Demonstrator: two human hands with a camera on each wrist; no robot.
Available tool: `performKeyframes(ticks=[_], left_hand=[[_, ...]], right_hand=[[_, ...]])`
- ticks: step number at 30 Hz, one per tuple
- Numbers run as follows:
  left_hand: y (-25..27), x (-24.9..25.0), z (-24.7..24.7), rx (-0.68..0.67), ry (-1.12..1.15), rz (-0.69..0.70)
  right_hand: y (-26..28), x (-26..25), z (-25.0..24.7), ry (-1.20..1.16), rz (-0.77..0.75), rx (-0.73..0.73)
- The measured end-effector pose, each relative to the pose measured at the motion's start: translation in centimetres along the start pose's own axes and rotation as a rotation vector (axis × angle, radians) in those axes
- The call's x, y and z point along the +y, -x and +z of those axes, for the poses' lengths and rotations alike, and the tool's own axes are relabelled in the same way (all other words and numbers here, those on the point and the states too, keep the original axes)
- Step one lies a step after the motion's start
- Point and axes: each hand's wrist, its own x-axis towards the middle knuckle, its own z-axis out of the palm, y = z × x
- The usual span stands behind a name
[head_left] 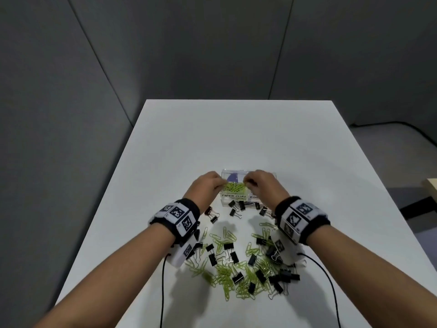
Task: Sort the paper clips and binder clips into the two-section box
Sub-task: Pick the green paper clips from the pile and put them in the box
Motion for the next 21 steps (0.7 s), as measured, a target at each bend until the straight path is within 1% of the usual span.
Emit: performKeyframes(ticks=[2, 4, 8, 11, 14, 17, 19, 21], left_hand=[[-1.2, -0.1, -0.5, 0.074, 0.011, 0.004], [-2.2, -0.3, -0.6, 0.09, -0.01, 0.011], [-3.5, -0.8, 0.0, 0.02, -0.077, 0.022], [-4.6, -0.8, 0.9, -0.02, -0.088, 0.034], [-5.8, -0.3, 2.2, -0.093, -0.1, 0.053], [-6.8, 0.0, 3.5, -0.263, -0.166, 0.042], [-7.0, -0.2, 4.0, -0.354, -0.237, 0.069], [-6.8, -0.5, 4.2, -0.374, -0.263, 0.108]], right_hand=[[-2.0, -0.1, 0.0, -0.028, 0.043, 0.036], [-3.5, -0.2, 0.6, -0.05, 0.082, 0.023], [-4.8, 0.3, 2.0, -0.084, 0.117, -0.015], [-4.2, 1.1, 2.0, -0.098, 0.111, 0.006], [-2.4, 2.0, 1.6, -0.083, 0.093, -0.006], [0.0, 3.4, 1.5, -0.022, 0.075, -0.07], [1.3, 4.5, 1.7, 0.017, 0.087, -0.119], [2.3, 5.4, 2.0, 0.048, 0.116, -0.159]])
